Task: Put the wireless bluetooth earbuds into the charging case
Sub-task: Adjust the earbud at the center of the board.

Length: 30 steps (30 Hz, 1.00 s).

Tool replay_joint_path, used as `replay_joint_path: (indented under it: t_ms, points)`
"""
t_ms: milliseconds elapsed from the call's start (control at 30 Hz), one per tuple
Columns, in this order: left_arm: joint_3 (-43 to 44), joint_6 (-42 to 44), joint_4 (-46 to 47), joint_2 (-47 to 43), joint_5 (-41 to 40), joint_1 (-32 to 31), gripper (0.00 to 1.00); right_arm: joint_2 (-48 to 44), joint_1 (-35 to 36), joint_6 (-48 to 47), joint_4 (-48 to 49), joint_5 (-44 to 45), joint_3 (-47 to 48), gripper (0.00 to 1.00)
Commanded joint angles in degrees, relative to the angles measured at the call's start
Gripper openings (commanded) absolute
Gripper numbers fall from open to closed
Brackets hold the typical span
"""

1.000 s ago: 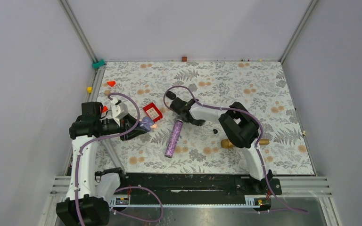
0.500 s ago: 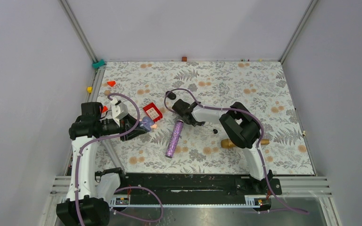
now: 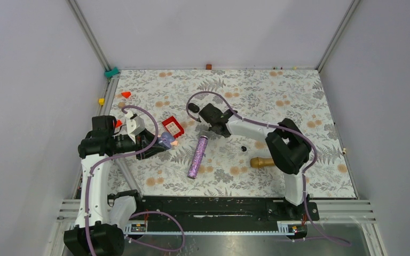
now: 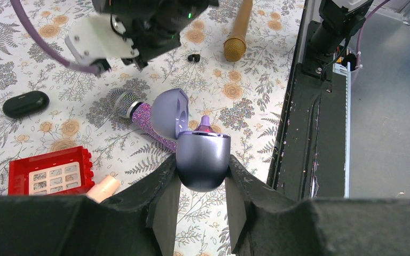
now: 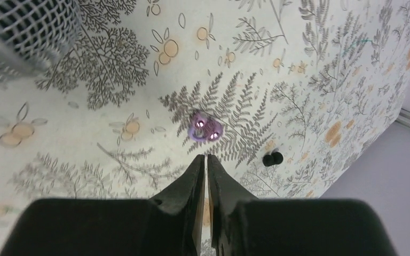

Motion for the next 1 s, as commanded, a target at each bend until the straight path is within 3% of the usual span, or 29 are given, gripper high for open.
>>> replay_joint_path:
  t_ms: [0, 167, 400, 567, 700, 767, 800, 833, 967]
  points:
    - [0.66, 1.19, 0.93, -0.81, 3.43, 0.44, 0.00, -6.20, -1.75, 2.16, -5.61, -11.11, 3.00, 0.12]
    - [0.66, 1.25, 0.94, -0.86, 3.45, 0.42, 0.00, -8.17, -2.91, -3.16, -6.51, -14.42, 0.40, 0.15]
    - [0.71, 1.21, 0.95, -0.82, 3.57, 0.42, 0.00, -19.46, -5.27, -26.27, 20.58, -17.37, -23.51, 0.23]
    - [0.70, 1.25, 0.93, -0.95, 3.63, 0.37, 0.00, -22.79, -8.96, -29.03, 21.69, -24.10, -27.32, 0.28]
    - [0.74, 1.25, 0.95, -1.21, 3.58, 0.45, 0.00, -24.02, -10.92, -30.49, 21.25, -29.38, -27.77, 0.52]
    - [0.66, 1.26, 0.93, -1.42, 3.50, 0.49, 0.00, -24.30, -11.48, -29.99, 23.12, -30.12, -27.81, 0.74]
    - [0.66, 1.25, 0.97, -1.51, 3.50, 0.50, 0.00, -24.50, -11.49, -30.27, 24.15, -29.93, -28.01, 0.91]
    - [0.57, 1.26, 1.03, -1.56, 3.47, 0.51, 0.00, -24.78, -11.56, -30.49, 25.79, -29.11, -28.52, 0.99]
    - [0.57, 1.39, 0.99, -1.64, 3.50, 0.54, 0.00, -28.61, -11.55, -29.54, 39.62, -23.12, -32.53, 0.99]
